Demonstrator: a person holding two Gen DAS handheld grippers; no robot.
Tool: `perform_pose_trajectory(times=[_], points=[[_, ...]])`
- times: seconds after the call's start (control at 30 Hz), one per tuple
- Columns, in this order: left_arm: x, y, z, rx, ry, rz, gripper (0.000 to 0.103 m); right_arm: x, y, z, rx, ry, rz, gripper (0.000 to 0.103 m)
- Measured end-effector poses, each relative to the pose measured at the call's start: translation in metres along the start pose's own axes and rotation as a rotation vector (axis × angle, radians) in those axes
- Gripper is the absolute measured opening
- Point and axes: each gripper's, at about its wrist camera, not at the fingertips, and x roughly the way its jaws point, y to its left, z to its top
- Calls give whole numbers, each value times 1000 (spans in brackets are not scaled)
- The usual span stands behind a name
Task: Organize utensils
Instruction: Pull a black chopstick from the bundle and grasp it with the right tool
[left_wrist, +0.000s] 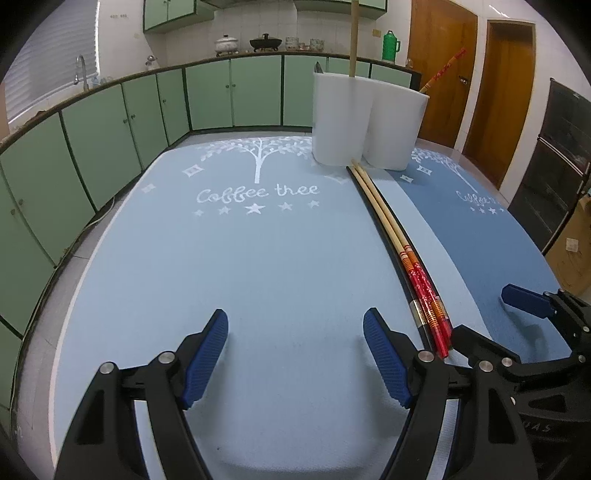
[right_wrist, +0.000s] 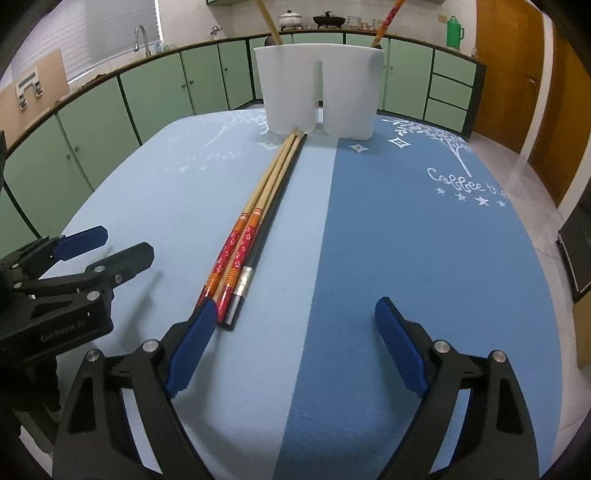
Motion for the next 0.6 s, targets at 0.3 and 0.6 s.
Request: perform_pose_trajectory(times=[0.3,0.6], points=[[0,1,-1,-9,10,-3,75,-5,-22,-5,25,8,-62,82],[-1,0,-3,5,12,3,76,-10,-10,-13,20,11,36,53]])
